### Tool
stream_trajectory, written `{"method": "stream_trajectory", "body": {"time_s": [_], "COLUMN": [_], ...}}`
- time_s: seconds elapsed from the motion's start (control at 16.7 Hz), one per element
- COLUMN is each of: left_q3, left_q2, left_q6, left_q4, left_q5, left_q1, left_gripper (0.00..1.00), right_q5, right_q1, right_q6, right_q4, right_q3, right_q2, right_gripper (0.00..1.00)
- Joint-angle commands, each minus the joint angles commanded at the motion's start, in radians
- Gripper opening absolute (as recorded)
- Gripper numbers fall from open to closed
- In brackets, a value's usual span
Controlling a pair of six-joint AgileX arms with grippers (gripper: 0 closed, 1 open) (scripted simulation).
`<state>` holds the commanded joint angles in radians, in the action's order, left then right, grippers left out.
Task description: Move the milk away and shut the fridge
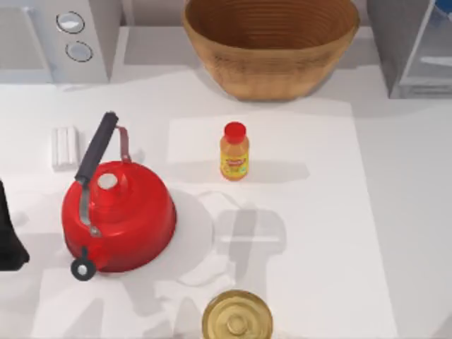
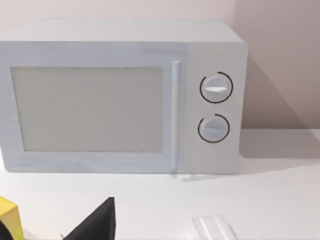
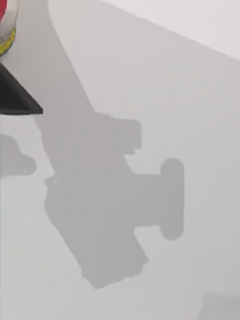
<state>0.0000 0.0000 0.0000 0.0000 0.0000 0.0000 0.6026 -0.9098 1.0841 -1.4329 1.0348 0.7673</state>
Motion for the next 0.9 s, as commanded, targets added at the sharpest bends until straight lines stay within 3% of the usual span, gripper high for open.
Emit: {"method": "stream_trajectory", "body": {"time_s": [0.48, 0.66, 0.9], "left_q3": [0.0, 0.0, 0.0], "left_q2": [0.0, 0.0, 0.0], "left_q6": [0.0, 0.0, 0.0], "left_q4": [0.0, 0.0, 0.0], "left_q5": [0.0, 0.0, 0.0], "left_q1": [0.0, 0.0, 0.0], "left_gripper": [1.0, 1.0, 1.0], "right_q5": [0.245, 0.307, 0.346], "right_q1": [-0.661, -0.815, -0.898], "right_q6": [0.728, 0.868, 0.936], "right_q4": [-0.008, -0.026, -0.027], "right_q3": [0.216, 0.264, 0.29], "right_q2": [0.731, 0.924, 1.04], "right_gripper": [1.0, 1.0, 1.0]}}
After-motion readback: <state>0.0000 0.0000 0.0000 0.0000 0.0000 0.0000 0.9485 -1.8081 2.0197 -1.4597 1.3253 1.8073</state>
